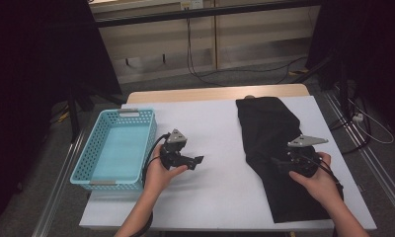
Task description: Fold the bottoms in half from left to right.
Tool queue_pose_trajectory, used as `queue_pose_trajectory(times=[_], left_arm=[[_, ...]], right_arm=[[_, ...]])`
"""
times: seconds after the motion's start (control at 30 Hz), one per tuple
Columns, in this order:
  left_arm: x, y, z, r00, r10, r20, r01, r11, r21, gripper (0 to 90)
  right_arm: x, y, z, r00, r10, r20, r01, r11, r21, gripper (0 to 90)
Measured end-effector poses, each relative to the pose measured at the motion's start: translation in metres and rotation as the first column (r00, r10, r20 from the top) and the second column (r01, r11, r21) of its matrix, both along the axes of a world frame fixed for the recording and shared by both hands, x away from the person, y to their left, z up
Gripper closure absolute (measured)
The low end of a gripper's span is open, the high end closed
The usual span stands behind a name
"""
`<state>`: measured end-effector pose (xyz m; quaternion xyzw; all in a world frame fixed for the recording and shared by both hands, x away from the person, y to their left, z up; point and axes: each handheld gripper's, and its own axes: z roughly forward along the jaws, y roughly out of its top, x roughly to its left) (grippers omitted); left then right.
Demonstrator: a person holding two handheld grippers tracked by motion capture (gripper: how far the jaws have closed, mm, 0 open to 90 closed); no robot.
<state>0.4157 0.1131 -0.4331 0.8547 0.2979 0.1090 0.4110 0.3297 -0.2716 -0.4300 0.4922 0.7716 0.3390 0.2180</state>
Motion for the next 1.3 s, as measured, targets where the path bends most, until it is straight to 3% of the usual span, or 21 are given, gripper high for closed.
queue_pose_trajectory(times=[0.27,0.6,0.7,0.77,1.13,1.3], left_arm=[[0.0,0.003,-0.001,1.0,0.006,-0.004,-0.006,0.9999,0.015,9.2],[0.001,0.006,-0.001,0.9999,0.013,-0.007,-0.013,0.9998,0.016,8.7],[-0.001,0.003,-0.003,0.9995,0.033,-0.003,-0.033,0.9992,0.021,8.6],[0.0,0.003,-0.004,0.9998,0.013,-0.017,-0.013,0.9998,0.016,8.5],[-0.001,0.007,-0.005,0.9993,0.035,-0.015,-0.035,0.9993,0.013,8.4],[-0.004,0.01,-0.005,0.9986,0.049,-0.021,-0.049,0.9988,0.008,8.4]], right_arm=[[0.021,0.01,-0.001,0.9993,-0.036,-0.002,0.037,0.999,0.02,27.7],[0.049,0.021,-0.002,0.9976,-0.065,0.026,0.064,0.998,0.029,23.4],[0.06,0.025,-0.001,0.9963,-0.077,0.039,0.075,0.995,0.06,22.2],[0.07,0.03,-0.002,0.9949,-0.092,0.041,0.088,0.992,0.088,20.1],[0.101,0.059,-0.013,0.9969,-0.07,0.036,0.069,0.997,0.038,25.7],[0.114,0.066,-0.019,0.9974,-0.069,0.019,0.068,0.996,0.066,25.8]])
